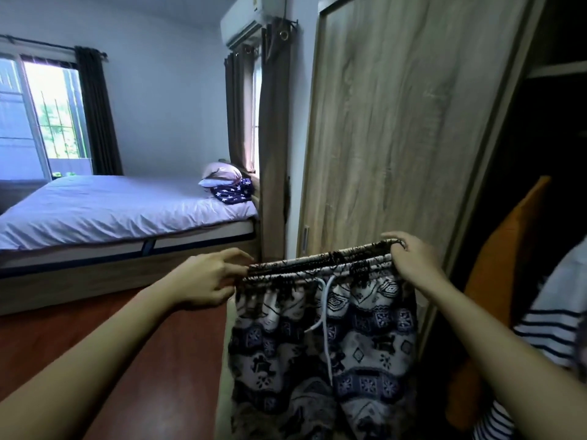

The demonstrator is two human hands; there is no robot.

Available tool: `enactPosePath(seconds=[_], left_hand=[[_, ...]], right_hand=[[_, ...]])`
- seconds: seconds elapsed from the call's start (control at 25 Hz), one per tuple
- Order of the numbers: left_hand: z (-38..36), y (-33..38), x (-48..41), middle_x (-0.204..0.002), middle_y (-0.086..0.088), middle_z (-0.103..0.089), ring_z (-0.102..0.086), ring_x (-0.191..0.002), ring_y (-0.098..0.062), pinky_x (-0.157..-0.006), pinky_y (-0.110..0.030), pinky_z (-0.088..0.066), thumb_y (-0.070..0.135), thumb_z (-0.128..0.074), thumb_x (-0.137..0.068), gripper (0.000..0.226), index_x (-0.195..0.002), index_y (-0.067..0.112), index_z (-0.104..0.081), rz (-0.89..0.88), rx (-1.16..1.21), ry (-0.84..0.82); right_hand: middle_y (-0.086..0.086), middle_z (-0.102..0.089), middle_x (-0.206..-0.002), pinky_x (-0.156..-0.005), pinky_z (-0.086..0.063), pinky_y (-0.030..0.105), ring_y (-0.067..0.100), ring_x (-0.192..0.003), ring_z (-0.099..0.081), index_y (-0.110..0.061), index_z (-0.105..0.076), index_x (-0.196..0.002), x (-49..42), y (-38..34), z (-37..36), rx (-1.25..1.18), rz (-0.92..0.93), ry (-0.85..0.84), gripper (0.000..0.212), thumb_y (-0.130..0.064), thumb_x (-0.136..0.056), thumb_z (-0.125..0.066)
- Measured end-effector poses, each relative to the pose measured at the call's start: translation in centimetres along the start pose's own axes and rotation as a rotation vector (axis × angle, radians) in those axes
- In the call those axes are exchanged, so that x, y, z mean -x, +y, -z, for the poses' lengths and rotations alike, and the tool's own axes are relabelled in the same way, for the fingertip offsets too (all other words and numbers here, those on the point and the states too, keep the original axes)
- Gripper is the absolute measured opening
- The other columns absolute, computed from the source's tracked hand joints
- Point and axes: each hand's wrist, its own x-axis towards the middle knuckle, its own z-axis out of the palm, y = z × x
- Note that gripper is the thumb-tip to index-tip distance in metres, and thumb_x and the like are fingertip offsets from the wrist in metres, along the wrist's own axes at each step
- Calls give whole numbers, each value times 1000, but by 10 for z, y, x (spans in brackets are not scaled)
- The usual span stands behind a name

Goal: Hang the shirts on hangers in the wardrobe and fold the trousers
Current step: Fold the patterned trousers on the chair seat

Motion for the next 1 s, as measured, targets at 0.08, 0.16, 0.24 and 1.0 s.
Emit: enactPosePath(seconds=[0.08, 0.16, 0.24, 1.0], left_hand=[[4, 4, -1, -112, 9, -61, -59, -93, -2, -82, -27, -48, 55, -49, -75, 49, -102, 19, -68, 3, 106, 132], [3, 11, -2, -73, 10, -58, -51, -62, -2, -60, -23, -42, 62, -59, -71, 48, -76, 15, -64, 112, 308, 317], [2, 17, -5, -60, 3, -43, -38, -55, -9, -53, -26, -30, 57, -67, -67, 52, -68, 7, -51, 221, 631, 433], [-4, 22, -25, -76, -23, -70, -63, -56, -21, -58, -25, -51, 13, -67, -83, 24, -87, -10, -67, 694, 1204, 306]], right_hand=[[1, -66, -90, -76, -44, 29, 20, -87, -60, -30, -65, -78, 0, -7, 3, -107, -1, -85, 32, -9, -86, -42], [-4, -60, -72, -67, -39, 27, 18, -80, -54, -23, -56, -65, 6, -17, 10, -251, 27, -192, 28, -12, -89, -45], [-11, -56, -63, -61, -38, 22, 11, -69, -53, -20, -52, -70, 18, -23, 22, -474, 70, -373, 24, -40, -83, -58], [11, -74, -90, -61, -56, 22, 16, -74, -70, -5, -68, -102, 29, 21, 2, -826, -173, -419, 48, -39, -69, -77]])
